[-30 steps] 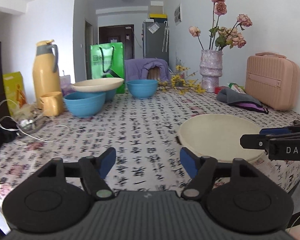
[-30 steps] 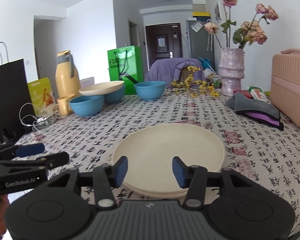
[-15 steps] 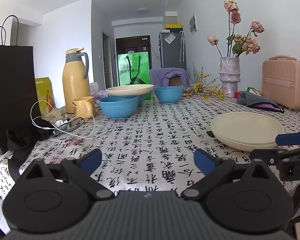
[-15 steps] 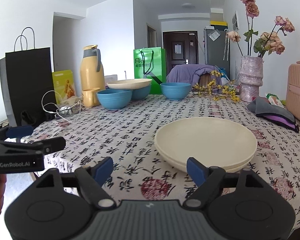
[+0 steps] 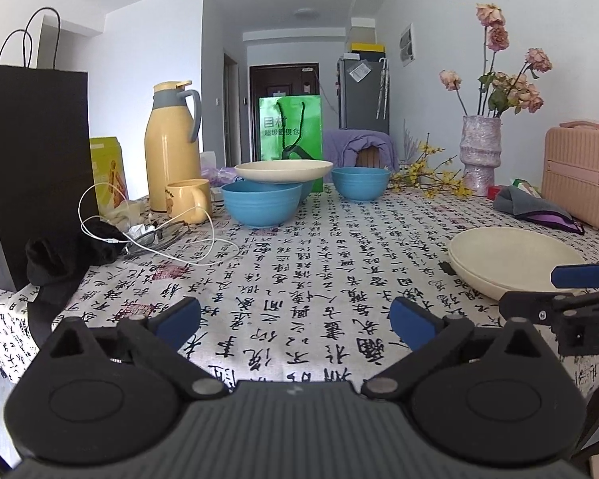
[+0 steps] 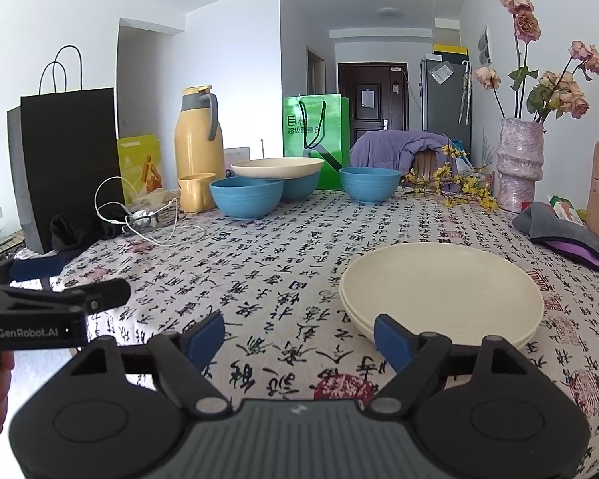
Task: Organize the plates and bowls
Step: 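Move both tools back toward the blue bowls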
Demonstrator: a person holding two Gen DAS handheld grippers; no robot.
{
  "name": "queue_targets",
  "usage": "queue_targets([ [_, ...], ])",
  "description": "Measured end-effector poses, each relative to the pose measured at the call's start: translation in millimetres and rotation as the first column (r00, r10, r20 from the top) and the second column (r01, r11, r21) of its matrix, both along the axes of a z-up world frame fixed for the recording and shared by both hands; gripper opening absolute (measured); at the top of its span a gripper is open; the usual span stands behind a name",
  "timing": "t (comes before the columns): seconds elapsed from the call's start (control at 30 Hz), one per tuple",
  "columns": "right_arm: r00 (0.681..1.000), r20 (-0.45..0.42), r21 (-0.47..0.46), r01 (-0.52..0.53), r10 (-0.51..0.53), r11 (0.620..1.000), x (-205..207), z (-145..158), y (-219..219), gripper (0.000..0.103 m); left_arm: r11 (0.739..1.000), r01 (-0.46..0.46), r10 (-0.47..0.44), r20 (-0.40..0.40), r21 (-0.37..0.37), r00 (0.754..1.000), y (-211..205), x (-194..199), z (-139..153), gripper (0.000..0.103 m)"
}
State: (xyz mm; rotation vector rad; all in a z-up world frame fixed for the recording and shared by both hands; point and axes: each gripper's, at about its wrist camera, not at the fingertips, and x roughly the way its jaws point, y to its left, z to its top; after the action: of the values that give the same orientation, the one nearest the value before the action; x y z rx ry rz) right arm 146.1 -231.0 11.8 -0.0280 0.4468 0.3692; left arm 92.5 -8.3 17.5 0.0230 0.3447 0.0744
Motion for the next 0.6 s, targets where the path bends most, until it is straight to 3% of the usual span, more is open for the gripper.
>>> queue_targets([
  [0.27,0.998,-0.065,0.043,-0.008,0.011,0.999,51,11,10,0.081,1.0,-0.023,0.023,-0.016,-0.011,1.0,15,45,15,0.103],
  [0.6,0.997,-0.075,0.095,-0.016,0.023,0.995,125,39,32,0.081,0.998,-0.025,0.025,-0.011,-0.051,1.0,48,124,43,0.103],
])
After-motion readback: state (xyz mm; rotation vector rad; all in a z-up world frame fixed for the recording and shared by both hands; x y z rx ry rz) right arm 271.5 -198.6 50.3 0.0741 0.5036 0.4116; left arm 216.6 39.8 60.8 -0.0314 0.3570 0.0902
